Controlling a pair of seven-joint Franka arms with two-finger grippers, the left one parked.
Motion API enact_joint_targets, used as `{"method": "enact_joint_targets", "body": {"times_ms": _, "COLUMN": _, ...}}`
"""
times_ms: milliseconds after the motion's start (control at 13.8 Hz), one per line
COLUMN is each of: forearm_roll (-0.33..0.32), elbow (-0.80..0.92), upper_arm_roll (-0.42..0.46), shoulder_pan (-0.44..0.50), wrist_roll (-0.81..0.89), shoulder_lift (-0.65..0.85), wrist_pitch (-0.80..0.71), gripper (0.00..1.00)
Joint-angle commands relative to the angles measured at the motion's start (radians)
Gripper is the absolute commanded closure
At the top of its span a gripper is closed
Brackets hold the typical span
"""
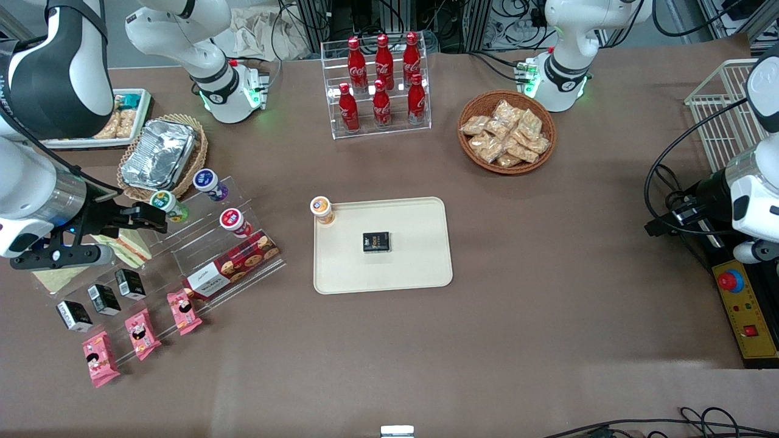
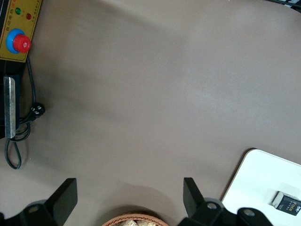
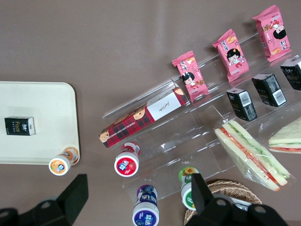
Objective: Place sandwich on tray
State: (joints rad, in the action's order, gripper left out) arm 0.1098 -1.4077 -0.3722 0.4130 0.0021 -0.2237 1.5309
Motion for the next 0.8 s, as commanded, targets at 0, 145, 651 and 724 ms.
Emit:
{"method": "enact_joint_targets", "body": {"times_ms": 0, "forearm_roll": -0.012, "elbow": 0.013, "upper_arm_roll": 0.001, "shoulder_pan": 0.001, "wrist_roll": 0.015, "shoulder_lift": -0.003, "wrist_pitch": -0.005, "gripper": 0.02}}
{"method": "enact_joint_targets", "body": {"times_ms": 145, "forearm_roll": -0.012, "elbow": 0.015, "upper_arm_roll": 0.001, "shoulder_pan": 0.001, "wrist_roll": 0.015, "shoulder_lift": -0.002, "wrist_pitch": -0.005, "gripper": 0.02}}
{"method": "enact_joint_targets", "body": {"times_ms": 651, "forearm_roll": -0.012, "elbow": 0.013, "upper_arm_roll": 0.001, "shoulder_pan": -0.006, "wrist_roll": 0.015, "shoulder_lift": -0.002, "wrist_pitch": -0.006, "gripper": 0.02}}
{"method": "enact_joint_targets", "body": {"times_ms": 724, "forearm_roll": -0.01, "elbow": 0.013, "upper_arm_roll": 0.001, "shoulder_pan": -0.007, "wrist_roll": 0.015, "shoulder_lift": -0.002, "wrist_pitch": -0.006, "gripper": 0.02}}
